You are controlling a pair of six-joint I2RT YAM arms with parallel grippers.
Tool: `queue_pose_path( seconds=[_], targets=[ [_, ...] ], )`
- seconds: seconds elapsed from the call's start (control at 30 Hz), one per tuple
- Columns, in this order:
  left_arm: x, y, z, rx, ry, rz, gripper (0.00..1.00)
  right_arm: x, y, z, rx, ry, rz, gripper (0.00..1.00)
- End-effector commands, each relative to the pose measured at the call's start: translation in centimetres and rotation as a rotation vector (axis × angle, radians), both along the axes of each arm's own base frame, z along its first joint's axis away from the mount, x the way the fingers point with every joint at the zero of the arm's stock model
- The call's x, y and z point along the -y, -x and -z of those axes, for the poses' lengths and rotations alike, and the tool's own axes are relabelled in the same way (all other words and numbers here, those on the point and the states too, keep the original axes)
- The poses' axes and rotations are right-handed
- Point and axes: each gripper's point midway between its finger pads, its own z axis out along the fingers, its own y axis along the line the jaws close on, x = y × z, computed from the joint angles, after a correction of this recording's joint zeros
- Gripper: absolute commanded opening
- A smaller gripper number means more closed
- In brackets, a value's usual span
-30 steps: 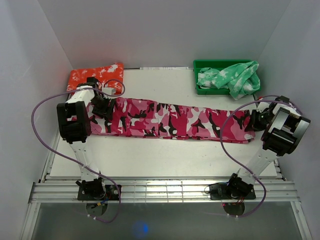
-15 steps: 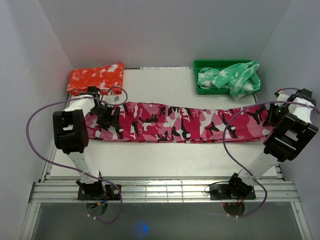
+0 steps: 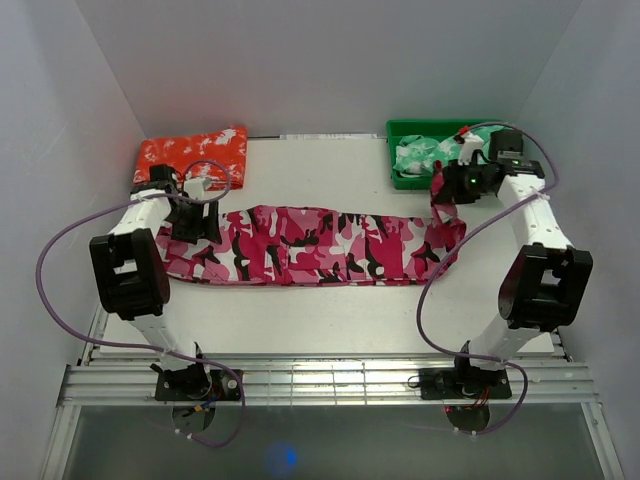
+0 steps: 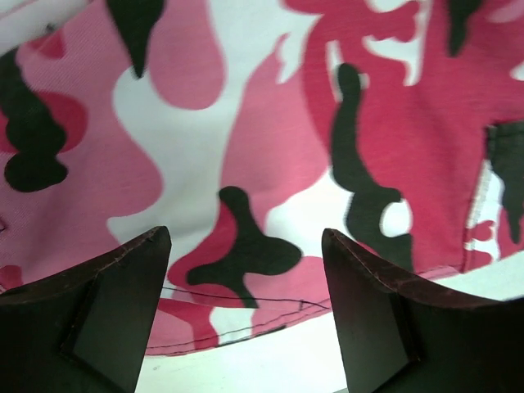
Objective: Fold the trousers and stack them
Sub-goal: Fold the trousers
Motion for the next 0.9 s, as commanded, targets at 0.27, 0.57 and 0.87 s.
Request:
queue_pose_path(
  seconds=[0.27,0.57,0.87],
  targets=[
    [-0.1,0.1,2.4,-0.043,0.057,-0.090,0.84,-18.7,-0.3,2.4,-0.094,-0.161,-0.130,0.08],
    [0.7,3.4,4.2,-0.075,0.075,-0.132,0.84,-27.0,3.2,4.7,-0.168,-0.103,-0.183,0.08],
    [2.0,6.3,5.7,-0.139,0.126,-0.175,0.84,-28.6,4.4,5.5,-0.172,-0.030,-0.089,0.08]
  ],
)
